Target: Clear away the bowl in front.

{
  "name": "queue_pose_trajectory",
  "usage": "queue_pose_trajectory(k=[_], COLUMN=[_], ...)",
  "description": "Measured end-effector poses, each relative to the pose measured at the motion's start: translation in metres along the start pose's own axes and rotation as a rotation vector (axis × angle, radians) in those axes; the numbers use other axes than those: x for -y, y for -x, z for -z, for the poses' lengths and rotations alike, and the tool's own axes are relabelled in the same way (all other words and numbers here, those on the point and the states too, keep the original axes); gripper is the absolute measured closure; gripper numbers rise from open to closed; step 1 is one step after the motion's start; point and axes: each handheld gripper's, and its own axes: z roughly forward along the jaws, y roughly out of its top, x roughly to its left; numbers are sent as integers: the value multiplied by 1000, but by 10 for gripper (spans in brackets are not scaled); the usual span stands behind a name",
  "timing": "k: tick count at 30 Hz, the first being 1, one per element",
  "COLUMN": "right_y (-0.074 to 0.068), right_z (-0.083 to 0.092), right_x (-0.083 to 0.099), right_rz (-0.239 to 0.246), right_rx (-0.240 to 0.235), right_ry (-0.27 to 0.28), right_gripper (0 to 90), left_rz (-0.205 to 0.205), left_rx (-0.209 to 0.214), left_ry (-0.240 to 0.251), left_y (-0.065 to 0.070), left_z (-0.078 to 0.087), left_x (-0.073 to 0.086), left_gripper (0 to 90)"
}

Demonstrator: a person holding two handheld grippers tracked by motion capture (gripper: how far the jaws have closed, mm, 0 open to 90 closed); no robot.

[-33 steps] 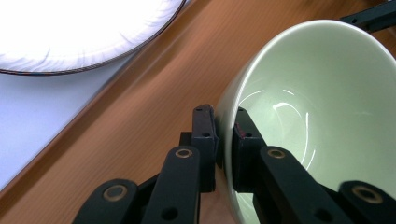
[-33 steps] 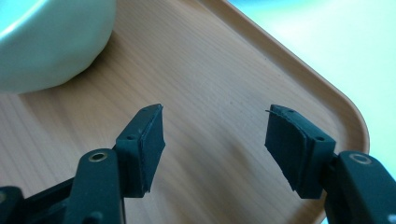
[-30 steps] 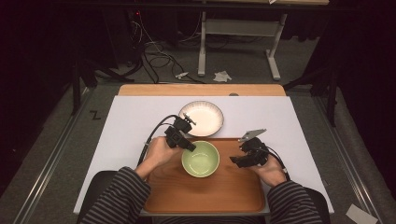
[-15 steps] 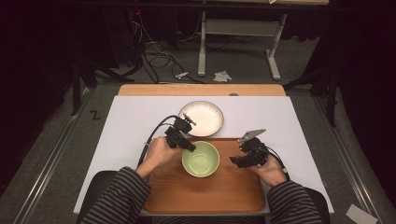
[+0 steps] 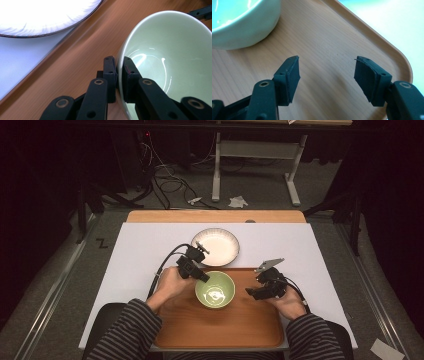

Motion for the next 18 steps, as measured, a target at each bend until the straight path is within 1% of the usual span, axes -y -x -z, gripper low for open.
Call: queue_pose_trajectory(k=[9,14,18], right_y=[0,1,0], right_z=[0,-1,-1], right_x=[0,0,0], right_rz=[1,12,18], right_rx=[-3,-2,-3], right_ry=[-2,-2,0], right_gripper=[383,383,383], left_rz=[-4,0,-16], left_rx=[1,2,0], left_ry=[4,15,32], left_y=[0,0,1], left_z=[-1,-2,-2], left_x=[0,1,3], left_gripper=[836,835,832])
